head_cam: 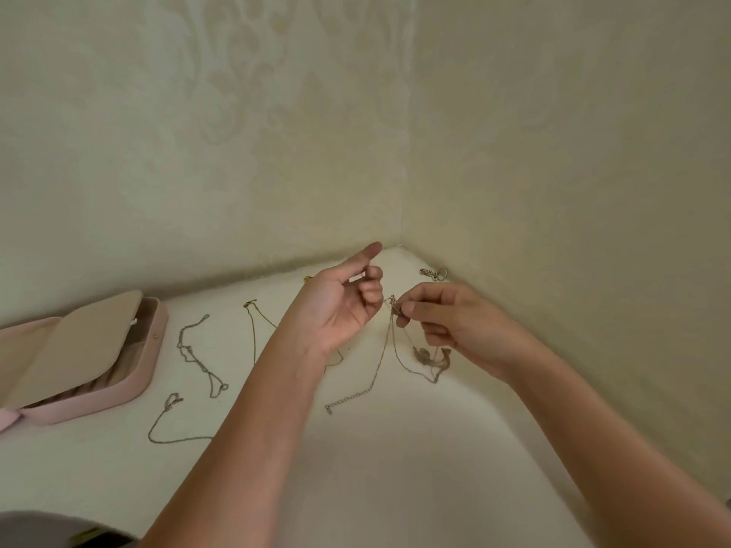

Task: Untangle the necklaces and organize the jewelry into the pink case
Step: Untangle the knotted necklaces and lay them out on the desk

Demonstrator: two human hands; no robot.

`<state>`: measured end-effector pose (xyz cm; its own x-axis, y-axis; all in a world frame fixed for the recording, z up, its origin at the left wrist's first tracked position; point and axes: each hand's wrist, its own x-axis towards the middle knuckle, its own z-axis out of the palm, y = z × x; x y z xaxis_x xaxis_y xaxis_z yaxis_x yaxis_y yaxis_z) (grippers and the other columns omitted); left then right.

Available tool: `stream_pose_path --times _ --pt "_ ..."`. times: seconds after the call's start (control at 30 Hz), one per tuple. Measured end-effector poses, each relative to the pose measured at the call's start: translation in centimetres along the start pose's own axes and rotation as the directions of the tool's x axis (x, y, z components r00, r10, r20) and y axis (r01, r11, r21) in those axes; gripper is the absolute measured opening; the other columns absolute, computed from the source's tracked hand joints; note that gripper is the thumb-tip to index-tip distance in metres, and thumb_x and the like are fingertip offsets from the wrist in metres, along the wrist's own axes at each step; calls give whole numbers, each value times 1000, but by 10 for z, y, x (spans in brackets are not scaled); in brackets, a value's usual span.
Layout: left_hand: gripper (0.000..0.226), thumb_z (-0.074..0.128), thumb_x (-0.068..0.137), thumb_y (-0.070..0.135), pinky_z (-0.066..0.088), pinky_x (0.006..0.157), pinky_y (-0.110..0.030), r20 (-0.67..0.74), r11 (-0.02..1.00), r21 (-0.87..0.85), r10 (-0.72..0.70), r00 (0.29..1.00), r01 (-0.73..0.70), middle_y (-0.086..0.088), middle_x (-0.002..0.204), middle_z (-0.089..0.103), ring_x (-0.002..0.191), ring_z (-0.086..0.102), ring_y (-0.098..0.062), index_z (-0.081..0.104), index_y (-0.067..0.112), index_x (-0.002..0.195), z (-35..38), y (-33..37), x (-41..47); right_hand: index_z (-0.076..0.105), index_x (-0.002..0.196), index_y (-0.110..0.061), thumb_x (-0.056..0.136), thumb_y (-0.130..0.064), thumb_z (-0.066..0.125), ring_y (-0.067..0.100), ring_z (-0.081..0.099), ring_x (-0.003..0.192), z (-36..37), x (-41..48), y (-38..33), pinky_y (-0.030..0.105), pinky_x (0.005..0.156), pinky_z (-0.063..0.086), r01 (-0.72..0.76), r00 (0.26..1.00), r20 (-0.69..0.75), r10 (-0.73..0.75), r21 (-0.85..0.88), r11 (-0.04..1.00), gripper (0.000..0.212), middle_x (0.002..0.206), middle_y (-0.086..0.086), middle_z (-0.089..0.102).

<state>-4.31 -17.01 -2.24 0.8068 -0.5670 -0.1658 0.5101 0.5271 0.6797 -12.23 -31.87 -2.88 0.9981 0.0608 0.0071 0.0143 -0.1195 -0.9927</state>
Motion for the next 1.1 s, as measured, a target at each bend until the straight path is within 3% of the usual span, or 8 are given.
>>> stream_pose_path --times 0.17,0.33,0.5,0.63,0.8,0.93,1.1 --pt "26 49 97 6 34 44 -16 26 851 517 91 996 -91 -2 72 53 50 38 -7 60 17 118 -2 4 -6 66 83 -10 90 -11 62 4 32 46 -10 7 -8 14 45 30 2 1000 -12 -3 -150 989 8 66 -3 59" --pt "35 62 91 12 36 52 -16 100 650 755 12 995 -84 0 78 60 56 32 -9 61 24 124 -6 9 -12 64 75 -10 91 -15 62 5 31 43 -17 11 -11 15 43 28 -29 999 7 31 -219 975 16 61 -5 57" --pt "42 60 92 9 34 54 -16 136 555 826 -29 990 -97 10 61 55 55 30 -9 54 27 129 -6 10 -14 63 81 -8 96 -19 55 4 30 42 -18 14 -5 14 44 29 -31 997 57 43 -201 979 20 72 -5 67" --pt "53 66 86 5 35 55 -15 173 482 869 -96 980 -106 -5 81 62 56 40 -7 51 28 131 -6 10 -15 61 83 -10 96 -22 55 5 31 45 -20 13 -4 15 45 30 -9 999 48 21 -228 974 19 75 -4 67" --pt "60 76 78 16 39 63 -13 166 384 912 -24 986 -144 9 78 68 70 59 0 51 32 130 -2 6 -15 61 82 -8 94 -27 58 8 34 45 -21 11 -3 16 45 30 7 999 -29 -16 -283 959 23 72 0 61" --pt "65 79 76 18 38 67 -18 151 333 929 60 987 -163 13 71 67 67 59 -2 48 33 131 -1 0 -12 58 78 -9 93 -26 60 8 32 44 -18 10 -3 15 43 29 6 997 -76 -30 -300 954 23 65 -4 59" --pt "60 75 80 13 37 63 -20 138 322 935 65 988 -151 13 68 67 66 58 1 49 31 130 1 -1 -12 57 75 -11 93 -27 60 8 31 44 -16 12 -4 18 45 28 2 994 -104 -37 -322 947 24 65 -3 59"
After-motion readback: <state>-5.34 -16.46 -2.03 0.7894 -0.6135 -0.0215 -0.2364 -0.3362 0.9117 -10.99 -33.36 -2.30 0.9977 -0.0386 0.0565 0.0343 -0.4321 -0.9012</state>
